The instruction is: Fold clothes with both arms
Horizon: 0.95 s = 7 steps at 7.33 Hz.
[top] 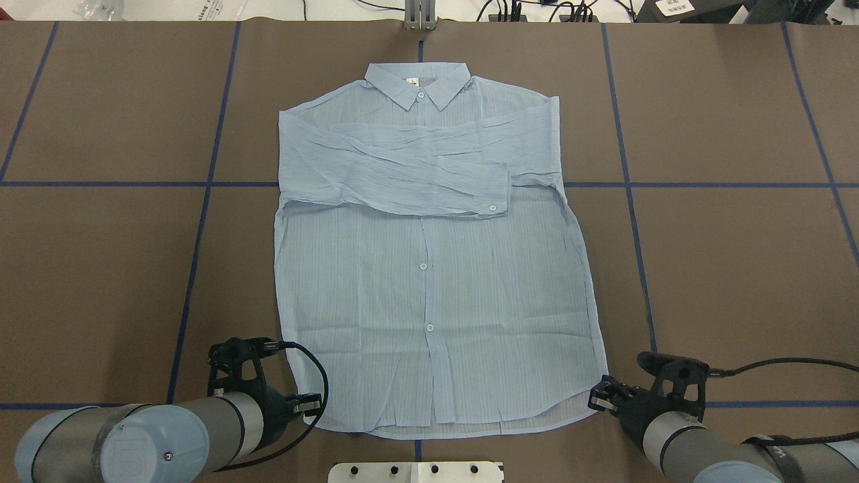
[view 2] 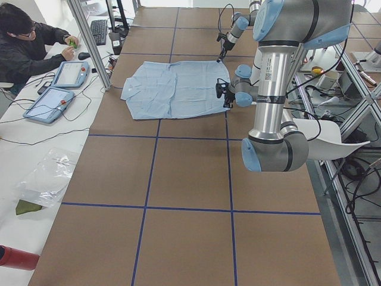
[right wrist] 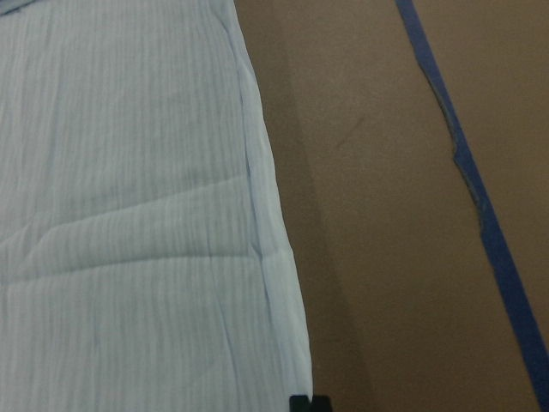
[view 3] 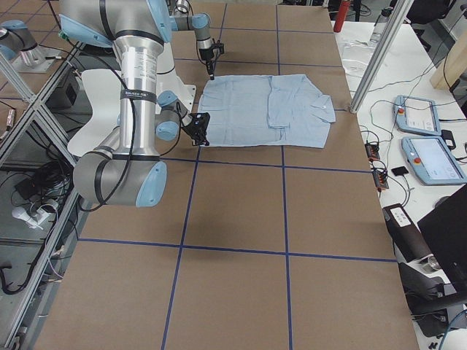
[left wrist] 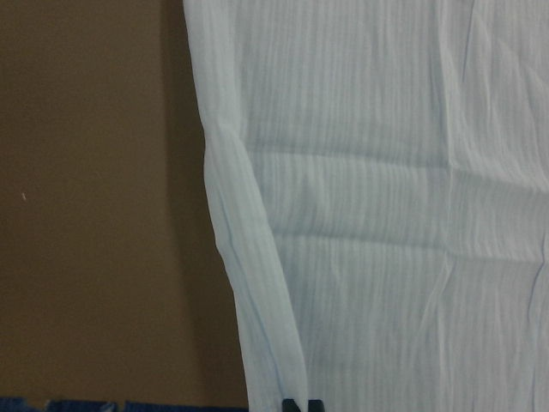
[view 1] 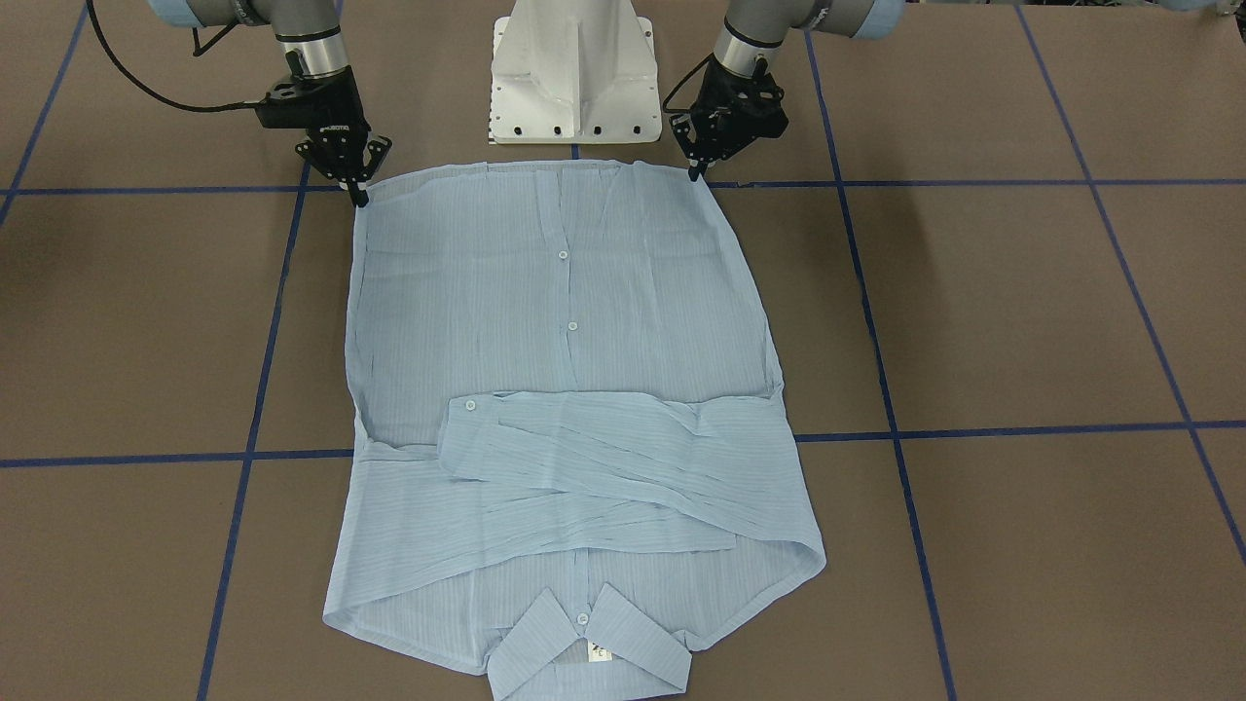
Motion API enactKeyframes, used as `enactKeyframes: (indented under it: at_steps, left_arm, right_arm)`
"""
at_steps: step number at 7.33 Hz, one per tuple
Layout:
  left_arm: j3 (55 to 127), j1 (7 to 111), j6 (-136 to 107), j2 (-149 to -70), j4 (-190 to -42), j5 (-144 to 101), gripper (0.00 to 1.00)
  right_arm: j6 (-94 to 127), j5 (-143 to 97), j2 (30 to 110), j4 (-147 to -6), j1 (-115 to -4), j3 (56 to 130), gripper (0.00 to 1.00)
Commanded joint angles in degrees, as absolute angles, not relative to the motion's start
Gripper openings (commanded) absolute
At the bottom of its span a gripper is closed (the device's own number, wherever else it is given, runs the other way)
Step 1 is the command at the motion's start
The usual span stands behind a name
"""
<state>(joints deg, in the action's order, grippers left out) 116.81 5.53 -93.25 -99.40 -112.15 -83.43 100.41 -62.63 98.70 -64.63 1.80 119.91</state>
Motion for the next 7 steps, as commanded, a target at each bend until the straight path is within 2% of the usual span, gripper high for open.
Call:
enactKeyframes:
  at_steps: [1,3,5,6,7]
  left_arm:
    - [117.7,5.7,-91.4,-99.6,-112.1,-83.6,0.00]
    - [128.2,6.9,-86.8,-98.6,-111.5,-85.1,0.00]
    - [141.0,6.9,-86.8,-99.5,-102.2,-91.2,0.00]
    - [148.3,8.0,-86.7,-99.8,-94.6,-93.8,0.00]
    - [150.0,12.5,-85.2,-101.1,-89.5,-98.0,0.00]
  right_arm:
    - [100.5,-63.1,99.5,-64.9,1.9,123.1,0.00]
    - [100.4,-67.8,109.5,-66.5,1.8,136.9,0.00]
    - [100.5,-71.8,114.9,-67.1,1.6,146.9,0.00]
    - [100.4,-75.9,114.8,-73.4,-0.5,154.0,0.00]
    - [100.4,-85.3,110.0,-82.9,-7.8,158.3,0.00]
